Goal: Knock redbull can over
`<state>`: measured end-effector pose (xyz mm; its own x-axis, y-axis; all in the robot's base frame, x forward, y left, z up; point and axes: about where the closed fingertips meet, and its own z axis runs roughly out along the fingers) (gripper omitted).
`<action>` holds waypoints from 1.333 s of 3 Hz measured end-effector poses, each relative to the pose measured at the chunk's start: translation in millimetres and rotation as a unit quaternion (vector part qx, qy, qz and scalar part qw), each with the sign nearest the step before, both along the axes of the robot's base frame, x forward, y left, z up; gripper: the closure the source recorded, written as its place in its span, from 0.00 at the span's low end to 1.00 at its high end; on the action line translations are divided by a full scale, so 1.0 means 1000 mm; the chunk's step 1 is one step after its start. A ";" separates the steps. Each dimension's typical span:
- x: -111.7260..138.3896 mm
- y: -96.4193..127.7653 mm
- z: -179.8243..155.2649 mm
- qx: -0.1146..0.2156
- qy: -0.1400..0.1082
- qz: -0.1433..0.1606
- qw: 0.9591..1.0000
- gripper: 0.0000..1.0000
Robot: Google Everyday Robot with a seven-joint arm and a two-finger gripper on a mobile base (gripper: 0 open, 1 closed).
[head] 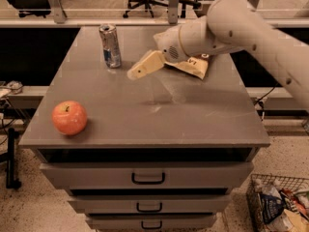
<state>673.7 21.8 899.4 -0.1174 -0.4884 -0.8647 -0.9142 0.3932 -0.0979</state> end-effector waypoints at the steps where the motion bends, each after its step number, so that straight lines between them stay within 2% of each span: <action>1: 0.028 0.041 -0.003 0.050 -0.026 0.005 0.998 0.00; 3: 0.074 0.098 -0.009 0.131 -0.065 0.005 0.989 0.00; 4: 0.087 0.124 -0.010 0.156 -0.075 0.013 0.985 0.18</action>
Offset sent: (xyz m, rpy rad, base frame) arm 0.0918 0.1051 -0.0094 0.3124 -0.1686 -0.0047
